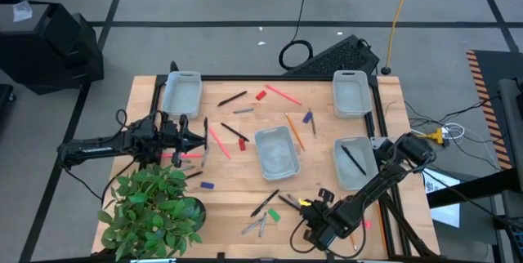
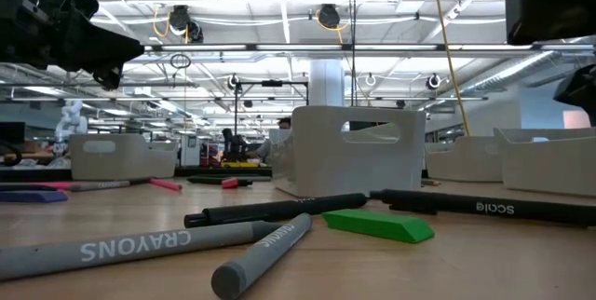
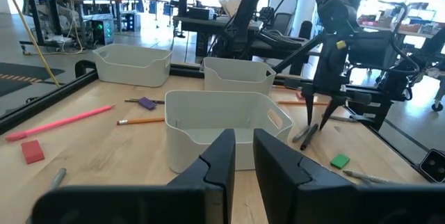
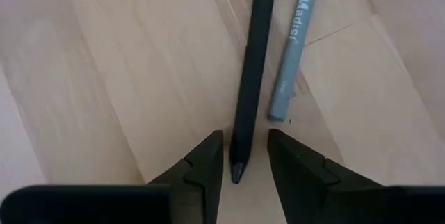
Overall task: Sort crayons/erasers/pens/pencils in bins
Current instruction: Put the black pen into the bottom right gray bin
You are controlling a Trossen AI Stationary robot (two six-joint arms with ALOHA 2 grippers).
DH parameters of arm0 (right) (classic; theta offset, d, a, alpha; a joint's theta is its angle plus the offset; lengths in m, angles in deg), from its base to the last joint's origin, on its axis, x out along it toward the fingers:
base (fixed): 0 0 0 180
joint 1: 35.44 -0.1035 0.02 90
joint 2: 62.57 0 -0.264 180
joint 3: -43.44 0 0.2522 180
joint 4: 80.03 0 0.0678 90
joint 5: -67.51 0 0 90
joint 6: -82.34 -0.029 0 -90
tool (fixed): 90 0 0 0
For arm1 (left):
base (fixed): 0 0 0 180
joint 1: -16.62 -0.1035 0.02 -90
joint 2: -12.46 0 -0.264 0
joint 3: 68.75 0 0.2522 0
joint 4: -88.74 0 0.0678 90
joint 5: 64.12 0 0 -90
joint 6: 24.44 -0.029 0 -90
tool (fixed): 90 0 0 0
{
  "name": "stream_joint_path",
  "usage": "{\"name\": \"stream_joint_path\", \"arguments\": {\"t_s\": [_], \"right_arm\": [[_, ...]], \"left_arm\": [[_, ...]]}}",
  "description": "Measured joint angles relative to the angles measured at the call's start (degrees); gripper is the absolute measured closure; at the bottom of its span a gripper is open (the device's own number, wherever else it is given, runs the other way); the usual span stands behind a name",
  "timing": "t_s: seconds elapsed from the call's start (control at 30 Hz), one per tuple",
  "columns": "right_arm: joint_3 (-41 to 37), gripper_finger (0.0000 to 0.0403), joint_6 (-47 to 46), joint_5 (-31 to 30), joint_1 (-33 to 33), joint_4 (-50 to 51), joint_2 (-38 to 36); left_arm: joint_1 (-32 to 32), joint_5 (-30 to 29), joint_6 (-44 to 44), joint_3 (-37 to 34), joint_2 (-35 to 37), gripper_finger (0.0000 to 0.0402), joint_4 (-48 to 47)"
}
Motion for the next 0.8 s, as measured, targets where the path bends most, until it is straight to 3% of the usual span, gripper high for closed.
{"name": "stream_joint_path", "arguments": {"t_s": [0.5, 0.8], "right_arm": [[-0.31, 0.0357, 7.25, 1.08, -0.31, 0.35, -0.21], [-0.66, 0.0367, 8.00, 3.80, -0.52, 0.89, -4.13]], "left_arm": [[0.00, 0.00, 0.00, 0.00, 0.00, 0.0346, 0.31], [0.01, 0.00, 0.00, 0.00, 0.00, 0.0346, 0.32]]}}
